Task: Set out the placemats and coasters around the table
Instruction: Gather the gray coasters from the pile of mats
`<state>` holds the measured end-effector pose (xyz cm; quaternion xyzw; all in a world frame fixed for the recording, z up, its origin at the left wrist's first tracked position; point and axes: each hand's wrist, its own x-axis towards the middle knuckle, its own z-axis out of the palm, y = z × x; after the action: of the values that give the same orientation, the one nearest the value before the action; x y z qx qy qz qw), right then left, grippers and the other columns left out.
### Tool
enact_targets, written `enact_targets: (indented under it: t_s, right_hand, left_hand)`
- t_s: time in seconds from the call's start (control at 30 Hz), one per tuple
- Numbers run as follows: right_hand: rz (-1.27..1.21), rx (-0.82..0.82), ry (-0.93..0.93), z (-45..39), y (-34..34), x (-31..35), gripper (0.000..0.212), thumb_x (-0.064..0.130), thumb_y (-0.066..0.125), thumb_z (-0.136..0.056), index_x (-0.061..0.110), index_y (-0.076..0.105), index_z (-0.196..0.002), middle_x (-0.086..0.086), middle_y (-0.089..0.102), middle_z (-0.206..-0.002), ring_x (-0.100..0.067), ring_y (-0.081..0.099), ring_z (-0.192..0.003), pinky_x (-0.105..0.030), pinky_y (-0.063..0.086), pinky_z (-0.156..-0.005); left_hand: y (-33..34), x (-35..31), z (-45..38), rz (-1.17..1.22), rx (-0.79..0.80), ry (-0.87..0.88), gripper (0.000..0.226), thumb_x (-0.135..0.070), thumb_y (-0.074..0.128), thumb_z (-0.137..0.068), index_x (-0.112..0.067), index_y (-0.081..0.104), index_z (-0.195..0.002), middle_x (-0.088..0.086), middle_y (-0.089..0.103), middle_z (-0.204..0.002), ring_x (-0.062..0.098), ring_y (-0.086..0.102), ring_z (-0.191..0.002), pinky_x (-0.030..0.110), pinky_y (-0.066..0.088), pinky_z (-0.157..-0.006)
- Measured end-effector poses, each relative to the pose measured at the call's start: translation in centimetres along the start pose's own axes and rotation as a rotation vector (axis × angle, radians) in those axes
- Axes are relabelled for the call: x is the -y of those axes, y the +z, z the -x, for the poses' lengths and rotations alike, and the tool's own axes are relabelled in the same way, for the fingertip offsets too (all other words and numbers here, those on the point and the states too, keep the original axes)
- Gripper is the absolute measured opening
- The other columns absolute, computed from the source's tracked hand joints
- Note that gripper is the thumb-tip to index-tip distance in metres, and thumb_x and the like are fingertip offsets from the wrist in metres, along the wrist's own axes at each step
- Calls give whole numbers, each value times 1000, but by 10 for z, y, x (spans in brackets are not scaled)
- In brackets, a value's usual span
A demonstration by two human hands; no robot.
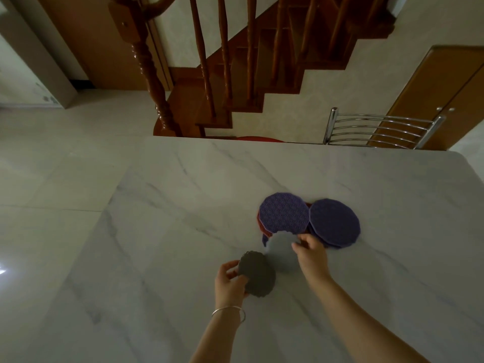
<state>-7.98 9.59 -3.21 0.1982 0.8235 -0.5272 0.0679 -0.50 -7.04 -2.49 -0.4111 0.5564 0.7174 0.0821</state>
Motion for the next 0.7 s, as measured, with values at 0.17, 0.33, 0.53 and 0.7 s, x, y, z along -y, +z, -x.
enact_targets:
  t_s: [0.17, 0.33, 0.53, 0.7]
  right_hand:
    - [-166, 206, 178, 13, 18, -2, 10, 2, 62, -84, 6, 62, -94, -9, 62, -93, -21, 57, -85, -31, 46, -74]
    - [-206, 254, 221, 22, 30, -10, 11, 3, 63, -84, 11, 61, -92, -8, 63, -92, -23, 60, -87, -39, 52, -80]
    - [-9, 272, 146, 29, 32, -17, 15, 10, 71, -77, 21, 62, -82, 0, 65, -83, -11, 61, -74, -28, 53, -66]
    - [62, 276, 100, 27, 34, -18, 35, 20, 73, -77, 16, 63, -111, 2, 61, -97, -13, 58, -89, -24, 44, -75]
  left_hand:
    - [2, -3, 4, 30, -10, 16, 18, 3, 53, -88, -7, 56, -103, 11, 63, -88, 24, 63, -79, 32, 53, -58]
    - [1, -3, 5, 21, -32, 13, 16, -1, 57, -87, -8, 57, -102, 12, 60, -91, 24, 60, -82, 32, 54, -58]
    - [-2, 1, 4, 2, 3, 24, 37, 18, 55, -78, 0, 53, -110, 18, 64, -97, 27, 65, -78, 32, 57, -53]
    - [-6, -7, 5, 66, 25, 15, 30, 17, 57, -78, -6, 56, -97, 12, 65, -84, 25, 65, -72, 28, 56, -46]
